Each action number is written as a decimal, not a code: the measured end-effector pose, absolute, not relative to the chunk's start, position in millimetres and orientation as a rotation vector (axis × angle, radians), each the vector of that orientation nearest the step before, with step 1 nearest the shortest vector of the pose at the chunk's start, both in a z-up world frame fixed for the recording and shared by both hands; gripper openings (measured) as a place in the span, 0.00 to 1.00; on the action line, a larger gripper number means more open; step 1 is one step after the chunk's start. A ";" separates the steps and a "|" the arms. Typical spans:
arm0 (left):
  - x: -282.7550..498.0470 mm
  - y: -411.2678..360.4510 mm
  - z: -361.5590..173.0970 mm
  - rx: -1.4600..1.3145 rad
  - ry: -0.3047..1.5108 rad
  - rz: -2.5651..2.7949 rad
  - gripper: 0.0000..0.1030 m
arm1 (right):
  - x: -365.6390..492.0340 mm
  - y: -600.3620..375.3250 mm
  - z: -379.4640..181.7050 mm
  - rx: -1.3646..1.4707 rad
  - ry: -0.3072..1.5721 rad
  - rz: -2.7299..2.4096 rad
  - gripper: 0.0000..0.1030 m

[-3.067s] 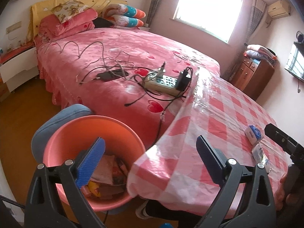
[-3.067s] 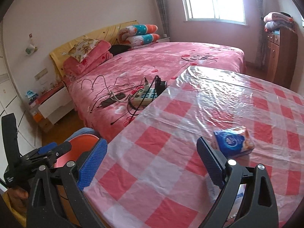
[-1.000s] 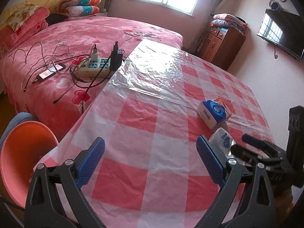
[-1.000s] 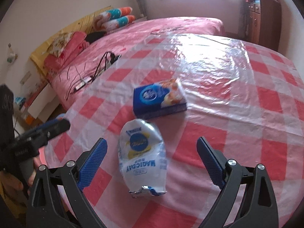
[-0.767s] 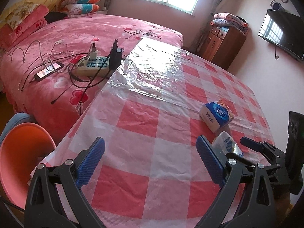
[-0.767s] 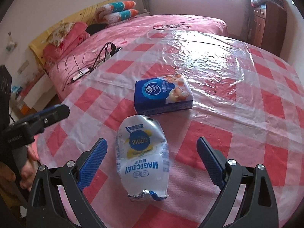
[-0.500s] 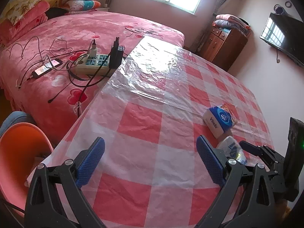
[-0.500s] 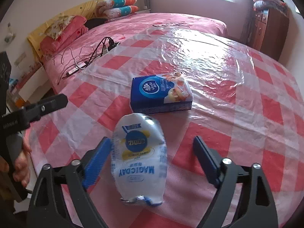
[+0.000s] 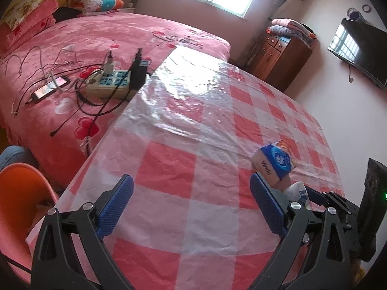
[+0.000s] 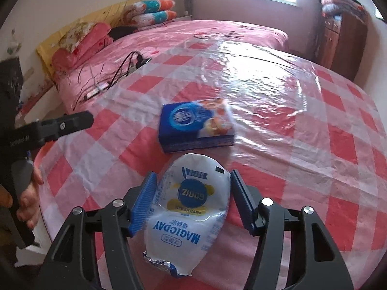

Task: Collect trash
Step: 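Grasp the blue Vinda tissue pack with left tool while right tool holds bag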

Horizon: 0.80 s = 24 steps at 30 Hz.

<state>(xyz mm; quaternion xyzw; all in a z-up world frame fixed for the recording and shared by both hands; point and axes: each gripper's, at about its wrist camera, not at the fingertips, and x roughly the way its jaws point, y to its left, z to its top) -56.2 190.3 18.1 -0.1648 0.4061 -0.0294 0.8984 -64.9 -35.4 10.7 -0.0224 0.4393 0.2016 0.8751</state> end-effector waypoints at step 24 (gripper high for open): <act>22.3 51.1 18.7 0.129 0.880 -0.440 0.94 | -48.8 -136.5 16.8 0.266 0.890 0.343 0.60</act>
